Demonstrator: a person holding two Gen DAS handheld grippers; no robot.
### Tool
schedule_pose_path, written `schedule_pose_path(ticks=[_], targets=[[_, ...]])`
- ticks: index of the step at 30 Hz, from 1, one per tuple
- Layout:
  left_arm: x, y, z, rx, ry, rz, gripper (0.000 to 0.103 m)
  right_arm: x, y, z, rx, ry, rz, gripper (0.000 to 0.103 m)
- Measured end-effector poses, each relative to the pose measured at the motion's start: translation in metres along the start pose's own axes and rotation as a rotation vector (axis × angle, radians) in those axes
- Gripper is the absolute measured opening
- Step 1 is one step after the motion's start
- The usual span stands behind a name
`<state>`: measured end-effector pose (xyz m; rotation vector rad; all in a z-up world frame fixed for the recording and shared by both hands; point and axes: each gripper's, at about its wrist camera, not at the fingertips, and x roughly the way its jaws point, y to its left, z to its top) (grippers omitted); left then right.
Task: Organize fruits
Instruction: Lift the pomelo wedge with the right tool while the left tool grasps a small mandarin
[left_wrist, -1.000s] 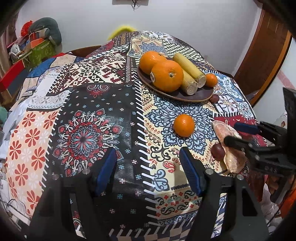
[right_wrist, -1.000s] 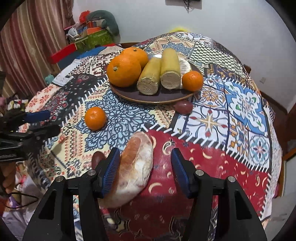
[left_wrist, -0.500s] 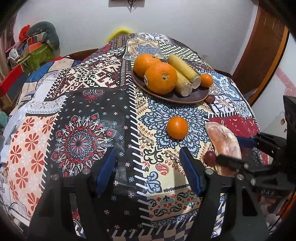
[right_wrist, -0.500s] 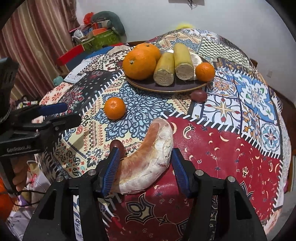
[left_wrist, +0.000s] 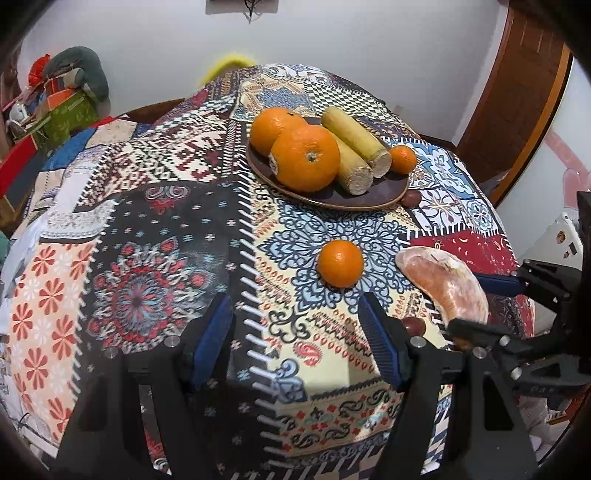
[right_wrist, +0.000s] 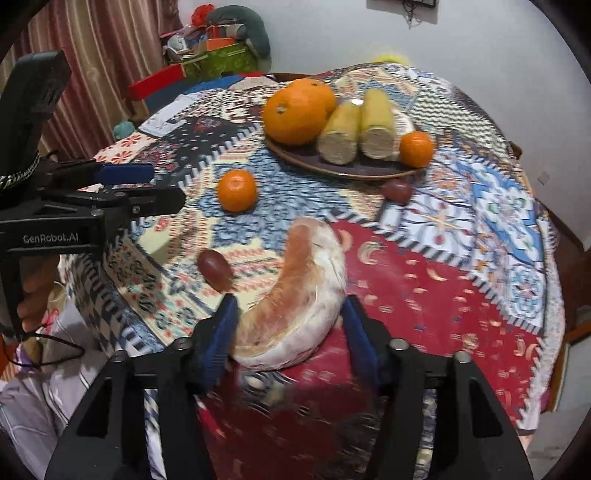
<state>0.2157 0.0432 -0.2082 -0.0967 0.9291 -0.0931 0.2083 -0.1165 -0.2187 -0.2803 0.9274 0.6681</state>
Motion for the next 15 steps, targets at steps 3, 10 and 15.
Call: schedule_pose_path(ticks=[3, 10, 15], targets=[[0.012, -0.002, 0.005, -0.011, 0.028, -0.013, 0.070, -0.004, -0.006, 0.001, 0.018, -0.028, -0.033, 0.043], [0.028, -0.010, 0.014, 0.002, 0.046, -0.030, 0.070, 0.016, -0.009, 0.006, 0.052, -0.024, -0.015, 0.044], [0.035, -0.021, 0.019, 0.037, 0.046, -0.020, 0.063, 0.026, -0.005, 0.010, 0.026, -0.041, -0.026, 0.044]])
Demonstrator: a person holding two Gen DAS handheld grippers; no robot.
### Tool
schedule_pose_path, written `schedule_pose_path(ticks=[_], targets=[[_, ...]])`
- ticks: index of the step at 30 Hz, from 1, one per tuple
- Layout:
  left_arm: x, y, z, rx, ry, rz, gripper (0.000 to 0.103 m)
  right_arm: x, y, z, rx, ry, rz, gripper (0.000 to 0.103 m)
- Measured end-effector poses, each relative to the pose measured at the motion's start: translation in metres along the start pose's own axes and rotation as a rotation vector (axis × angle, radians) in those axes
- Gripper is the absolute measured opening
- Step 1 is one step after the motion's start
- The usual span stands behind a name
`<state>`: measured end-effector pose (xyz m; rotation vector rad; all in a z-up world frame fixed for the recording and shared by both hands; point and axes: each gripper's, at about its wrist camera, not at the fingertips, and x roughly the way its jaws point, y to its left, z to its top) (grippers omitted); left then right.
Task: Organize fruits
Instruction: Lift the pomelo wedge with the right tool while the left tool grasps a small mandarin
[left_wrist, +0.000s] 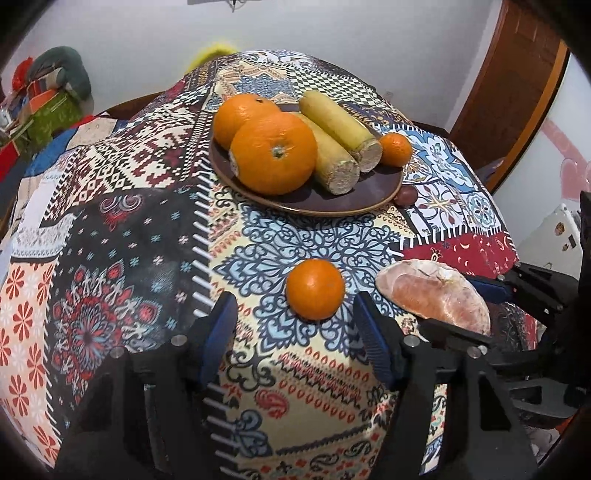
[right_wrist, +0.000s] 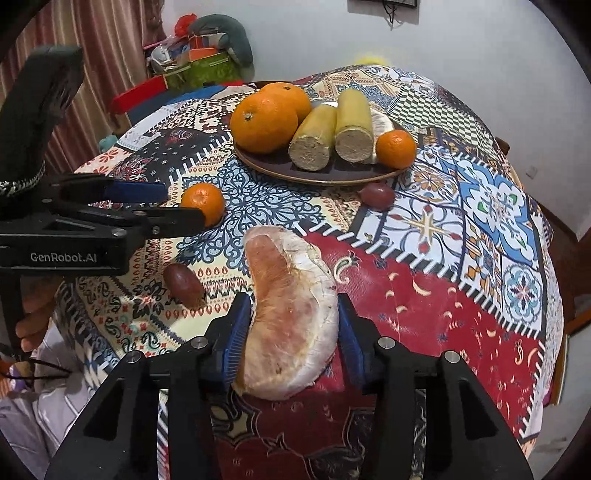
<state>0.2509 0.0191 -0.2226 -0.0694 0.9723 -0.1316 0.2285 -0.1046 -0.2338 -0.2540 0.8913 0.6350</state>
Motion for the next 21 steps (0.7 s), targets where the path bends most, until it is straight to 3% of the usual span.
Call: schedule_pose_path(ticks=[7, 15, 21], targets=[[0.008, -0.004, 0.003, 0.016, -0.003, 0.018, 0.056, 0.003, -0.002, 0.002, -0.014, -0.018, 0.004, 0.042], [0.010, -0.008, 0.009, 0.024, 0.000, -0.011, 0.036, -0.004, -0.011, 0.002, 0.037, -0.045, 0.015, 0.040], [0.006, -0.008, 0.009, 0.029, -0.016, -0.004, 0.034, -0.012, -0.021, 0.006, 0.075, -0.063, 0.010, 0.040]])
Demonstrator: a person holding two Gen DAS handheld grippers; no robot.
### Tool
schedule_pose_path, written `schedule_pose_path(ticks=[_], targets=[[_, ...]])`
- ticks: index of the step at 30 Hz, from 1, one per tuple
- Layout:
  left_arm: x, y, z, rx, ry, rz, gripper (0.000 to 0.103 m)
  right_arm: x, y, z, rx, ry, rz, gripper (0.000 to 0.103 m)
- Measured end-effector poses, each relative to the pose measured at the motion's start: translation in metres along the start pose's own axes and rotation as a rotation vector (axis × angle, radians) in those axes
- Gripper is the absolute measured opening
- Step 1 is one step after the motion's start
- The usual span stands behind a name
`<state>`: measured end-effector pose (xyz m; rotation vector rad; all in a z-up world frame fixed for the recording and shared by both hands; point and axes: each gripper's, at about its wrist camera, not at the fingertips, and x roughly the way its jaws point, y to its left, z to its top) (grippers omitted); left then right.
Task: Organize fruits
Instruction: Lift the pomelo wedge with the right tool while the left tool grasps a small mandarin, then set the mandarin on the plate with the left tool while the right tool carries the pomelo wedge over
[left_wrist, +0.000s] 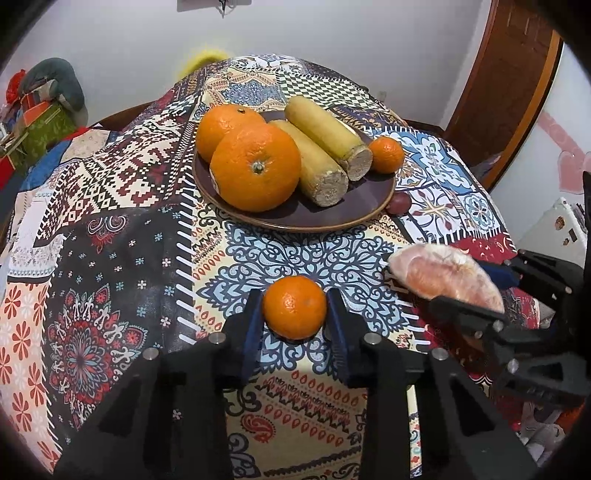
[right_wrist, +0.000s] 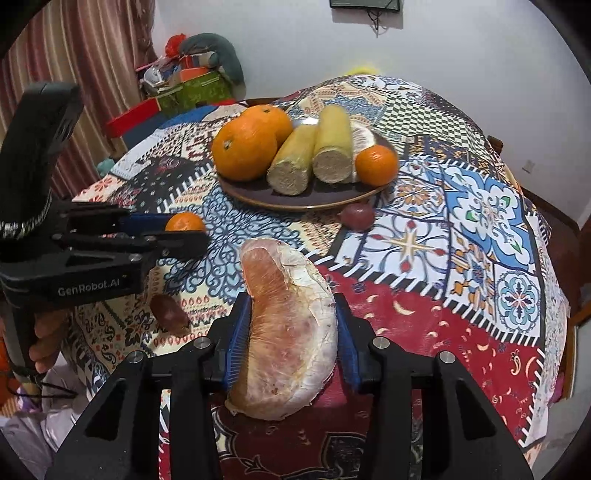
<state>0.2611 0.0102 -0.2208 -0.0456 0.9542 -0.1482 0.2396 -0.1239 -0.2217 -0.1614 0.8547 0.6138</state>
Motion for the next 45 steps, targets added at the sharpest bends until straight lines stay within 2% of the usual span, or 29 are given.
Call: schedule_pose_path(ticks=[8, 14, 24, 33, 41, 45], targets=[[-0.024, 0.010, 0.010, -0.023, -0.057, 0.010, 0.034, -0.005, -0.005, 0.012, -0.011, -0.024, -0.013, 0.040], [-0.042, 0.018, 0.029, -0.026, -0.118, 0.031, 0.034, -0.013, -0.010, 0.035, -0.015, -0.072, -0.024, 0.040], [-0.043, 0.028, 0.066, -0.056, -0.178, 0.050, 0.034, -0.022, -0.012, 0.073, -0.042, -0.155, -0.053, 0.040], [-0.019, 0.026, 0.096, -0.028, -0.157, 0.037, 0.034, -0.012, -0.027, 0.096, -0.018, -0.186, -0.060, 0.040], [0.013, 0.018, 0.117, 0.009, -0.132, 0.060, 0.034, -0.004, -0.038, 0.106, -0.007, -0.190, -0.073, 0.040], [0.026, 0.021, 0.125, 0.003, -0.111, 0.033, 0.034, -0.003, -0.042, 0.105, -0.009, -0.186, -0.075, 0.040]])
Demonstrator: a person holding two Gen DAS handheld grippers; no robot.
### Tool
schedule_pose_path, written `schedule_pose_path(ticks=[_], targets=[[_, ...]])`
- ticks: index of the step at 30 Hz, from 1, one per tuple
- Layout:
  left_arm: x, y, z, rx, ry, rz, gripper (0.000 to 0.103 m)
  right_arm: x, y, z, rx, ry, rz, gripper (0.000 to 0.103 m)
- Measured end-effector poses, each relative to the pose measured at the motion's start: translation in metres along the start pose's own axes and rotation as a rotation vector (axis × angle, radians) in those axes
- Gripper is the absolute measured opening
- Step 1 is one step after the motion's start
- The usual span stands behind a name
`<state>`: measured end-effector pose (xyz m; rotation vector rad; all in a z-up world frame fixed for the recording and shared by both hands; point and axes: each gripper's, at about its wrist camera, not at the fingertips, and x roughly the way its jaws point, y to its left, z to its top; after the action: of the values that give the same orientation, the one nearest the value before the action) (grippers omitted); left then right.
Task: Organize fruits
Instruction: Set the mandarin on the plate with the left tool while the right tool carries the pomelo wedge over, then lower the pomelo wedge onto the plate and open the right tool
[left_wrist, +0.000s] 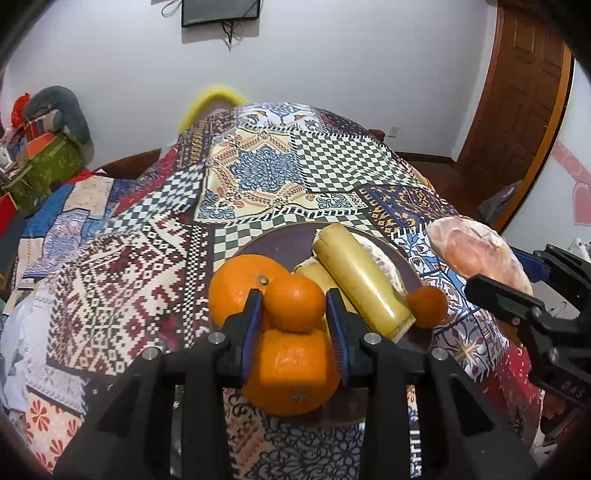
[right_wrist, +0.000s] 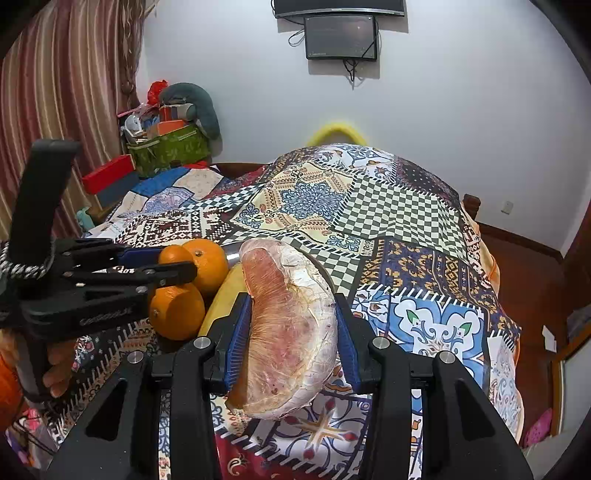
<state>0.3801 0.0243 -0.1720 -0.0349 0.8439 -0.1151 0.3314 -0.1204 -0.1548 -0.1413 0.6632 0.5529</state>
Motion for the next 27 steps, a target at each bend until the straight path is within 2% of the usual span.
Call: schedule_pose_path(ticks=[3, 10, 14, 19, 27], targets=[[0.008, 0.001, 0.000, -0.009, 0.028, -0.038, 0.035, 0.001, -0.001, 0.000, -0.004, 0.003, -0.003, 0.040], [-0.003, 0.001, -0.004, 0.001, -0.005, -0.013, 0.035, 0.011, -0.001, 0.005, 0.009, 0.017, 0.007, 0.040], [-0.023, 0.013, -0.009, -0.005, -0.045, 0.015, 0.035, 0.017, 0.003, 0.010, 0.014, 0.023, 0.014, 0.040], [-0.041, 0.033, -0.012, -0.033, -0.077, 0.036, 0.040, 0.030, 0.014, 0.023, 0.005, 0.029, 0.009, 0.040], [-0.047, 0.052, -0.019, -0.064, -0.080, 0.033, 0.040, 0.059, 0.035, 0.037, -0.023, 0.061, 0.006, 0.040]])
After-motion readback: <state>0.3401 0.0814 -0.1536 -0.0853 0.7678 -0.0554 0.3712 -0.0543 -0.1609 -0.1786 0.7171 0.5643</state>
